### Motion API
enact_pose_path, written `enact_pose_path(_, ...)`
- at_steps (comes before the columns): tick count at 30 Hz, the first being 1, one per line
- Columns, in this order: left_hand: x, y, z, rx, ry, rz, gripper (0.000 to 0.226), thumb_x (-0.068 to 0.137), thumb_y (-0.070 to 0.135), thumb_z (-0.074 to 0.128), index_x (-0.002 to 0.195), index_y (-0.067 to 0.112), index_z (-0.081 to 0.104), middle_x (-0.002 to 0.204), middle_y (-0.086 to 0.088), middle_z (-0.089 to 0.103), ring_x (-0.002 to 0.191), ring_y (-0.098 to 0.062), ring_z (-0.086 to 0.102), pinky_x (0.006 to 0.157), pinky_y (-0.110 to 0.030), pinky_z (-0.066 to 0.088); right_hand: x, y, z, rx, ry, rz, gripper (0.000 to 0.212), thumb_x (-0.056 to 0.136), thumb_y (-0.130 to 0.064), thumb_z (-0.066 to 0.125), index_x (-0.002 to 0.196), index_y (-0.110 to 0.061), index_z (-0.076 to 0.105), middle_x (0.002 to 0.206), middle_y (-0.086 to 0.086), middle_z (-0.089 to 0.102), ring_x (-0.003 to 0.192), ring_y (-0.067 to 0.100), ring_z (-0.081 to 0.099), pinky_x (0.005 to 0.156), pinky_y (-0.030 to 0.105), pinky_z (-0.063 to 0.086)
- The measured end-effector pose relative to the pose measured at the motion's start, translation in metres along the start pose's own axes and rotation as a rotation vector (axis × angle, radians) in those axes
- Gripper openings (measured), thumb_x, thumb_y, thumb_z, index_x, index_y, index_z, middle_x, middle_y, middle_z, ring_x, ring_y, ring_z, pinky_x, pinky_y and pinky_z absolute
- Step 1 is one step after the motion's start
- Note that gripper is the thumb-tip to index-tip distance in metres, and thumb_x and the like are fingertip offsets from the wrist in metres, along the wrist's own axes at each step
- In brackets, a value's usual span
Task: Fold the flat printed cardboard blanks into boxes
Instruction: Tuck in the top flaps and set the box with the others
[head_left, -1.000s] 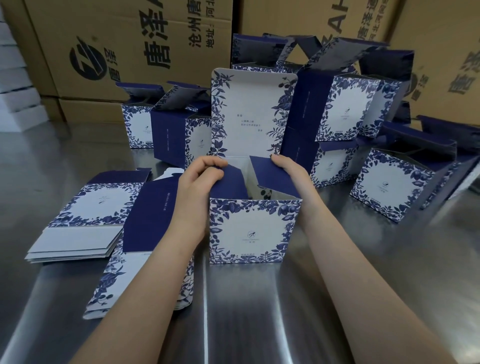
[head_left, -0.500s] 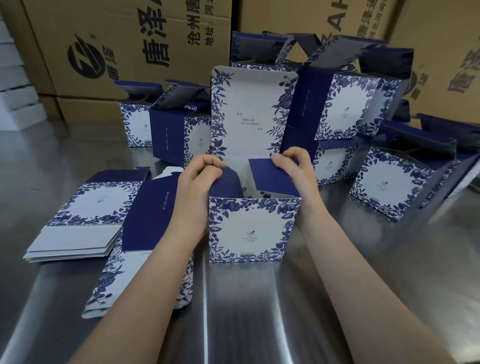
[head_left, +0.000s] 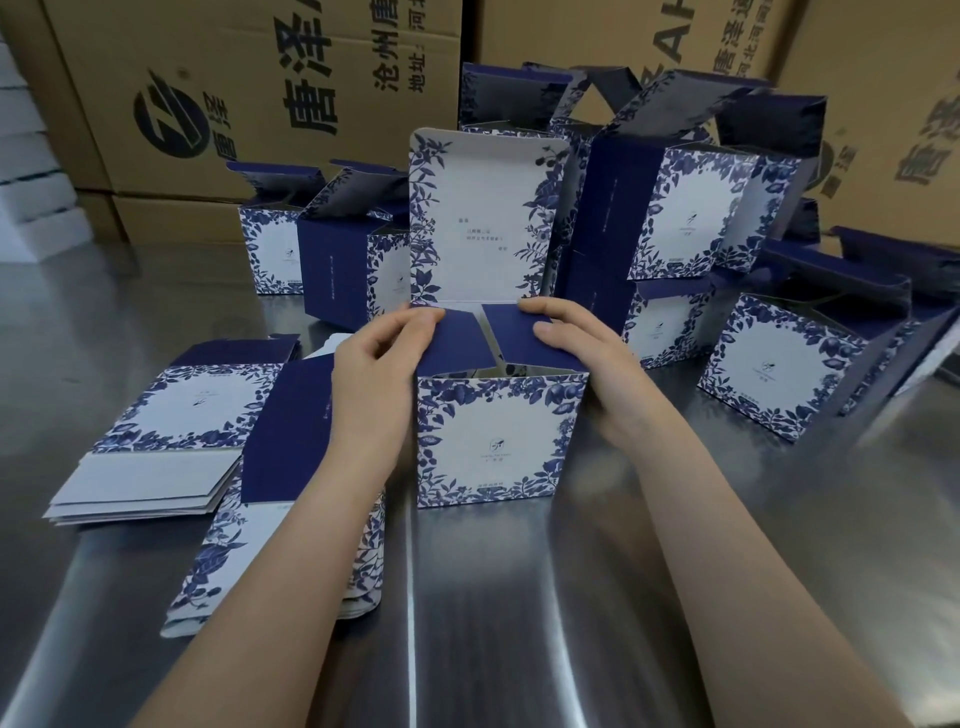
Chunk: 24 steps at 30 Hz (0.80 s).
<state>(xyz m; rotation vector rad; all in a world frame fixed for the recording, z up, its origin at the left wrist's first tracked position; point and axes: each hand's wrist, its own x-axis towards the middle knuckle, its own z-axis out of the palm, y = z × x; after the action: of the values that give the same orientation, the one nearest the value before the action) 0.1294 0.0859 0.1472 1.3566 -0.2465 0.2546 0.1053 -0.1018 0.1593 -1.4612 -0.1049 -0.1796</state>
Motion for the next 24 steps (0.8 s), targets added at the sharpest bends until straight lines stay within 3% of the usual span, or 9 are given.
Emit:
enact_pose_path(2,0.000,0.001,-0.001,0.006,-0.053,-0.016,0.019,0.097,0.020,0.056,0.101,0.019,0.075,0.111,0.003,0.072,0.109,-0.017,0.064,0.096,-0.035,0.050,0.002,0.003,0.000,0.039,0.005,0.003,0.029,0.078,-0.024,0.064,0.106,-0.024,0.070,0.104,0.002,0.069,0.084,0.018,0.065,0.075,0.029,0.051)
enact_pose_path(5,-0.002,0.003,0.000,-0.003,-0.116,-0.024,0.016,0.093,0.012,0.055,0.099,0.018,0.068,0.107,-0.001,0.066,0.102,-0.021,0.061,0.088,-0.035,0.046,0.005,0.007,0.001,0.071,0.019,-0.011,0.022,0.076,-0.021,0.062,0.096,-0.024,0.070,0.095,0.001,0.069,0.077,0.018,0.064,0.068,0.028,0.052)
enact_pose_path(8,-0.003,0.002,-0.001,0.023,-0.142,-0.018,0.013,0.080,0.018,0.053,0.088,0.022,0.063,0.103,-0.001,0.060,0.099,-0.022,0.055,0.085,-0.036,0.041,0.007,0.009,0.004,0.040,0.048,-0.052,0.015,0.072,-0.016,0.058,0.081,-0.024,0.067,0.087,0.000,0.064,0.071,0.018,0.060,0.060,0.027,0.047)
enact_pose_path(10,-0.003,0.000,-0.003,0.054,-0.146,0.000,0.014,0.085,0.011,0.051,0.084,0.022,0.059,0.097,0.008,0.058,0.097,-0.010,0.055,0.086,-0.032,0.040,0.009,0.010,0.005,0.012,0.060,-0.076,0.014,0.070,-0.014,0.056,0.074,-0.024,0.064,0.083,0.000,0.061,0.070,0.018,0.057,0.061,0.029,0.043)
enact_pose_path(12,-0.001,-0.001,-0.003,0.082,-0.146,0.027,0.023,0.089,0.003,0.047,0.081,0.021,0.057,0.091,0.016,0.056,0.085,0.013,0.053,0.082,-0.018,0.040,0.010,0.011,0.005,-0.005,0.063,-0.089,0.014,0.069,-0.013,0.055,0.072,-0.024,0.063,0.079,-0.002,0.060,0.069,0.017,0.055,0.061,0.030,0.040)
enact_pose_path(14,-0.001,-0.003,-0.004,0.090,-0.151,0.053,0.023,0.088,0.002,0.047,0.079,0.021,0.057,0.091,0.017,0.057,0.077,0.021,0.050,0.075,-0.008,0.040,0.011,0.012,0.003,-0.005,0.049,-0.090,0.014,0.071,-0.015,0.055,0.073,-0.026,0.064,0.078,-0.004,0.061,0.068,0.016,0.057,0.061,0.029,0.042)
enact_pose_path(18,0.002,-0.006,-0.004,-0.011,-0.199,0.008,0.007,0.078,0.022,0.052,0.081,0.025,0.058,0.094,0.011,0.059,0.091,-0.003,0.056,0.079,-0.023,0.042,0.014,0.016,-0.002,0.018,-0.016,-0.047,0.014,0.078,-0.024,0.059,0.082,-0.033,0.069,0.088,-0.007,0.068,0.072,0.011,0.063,0.062,0.024,0.050)
enact_pose_path(22,0.002,-0.007,-0.004,-0.090,-0.246,-0.044,0.009,0.075,0.026,0.056,0.082,0.030,0.059,0.092,0.012,0.059,0.085,-0.008,0.057,0.074,-0.023,0.044,0.015,0.019,-0.009,0.072,-0.127,-0.022,0.021,0.075,-0.034,0.066,0.095,-0.037,0.067,0.096,-0.011,0.070,0.081,0.011,0.068,0.067,0.024,0.055)
enact_pose_path(24,0.003,-0.008,-0.005,-0.094,-0.251,-0.066,0.015,0.071,0.021,0.053,0.077,0.034,0.059,0.085,0.021,0.061,0.083,-0.005,0.059,0.074,-0.026,0.045,0.015,0.020,-0.011,0.091,-0.144,-0.026,0.024,0.072,-0.029,0.066,0.095,-0.036,0.067,0.094,-0.010,0.070,0.080,0.013,0.068,0.066,0.025,0.055)
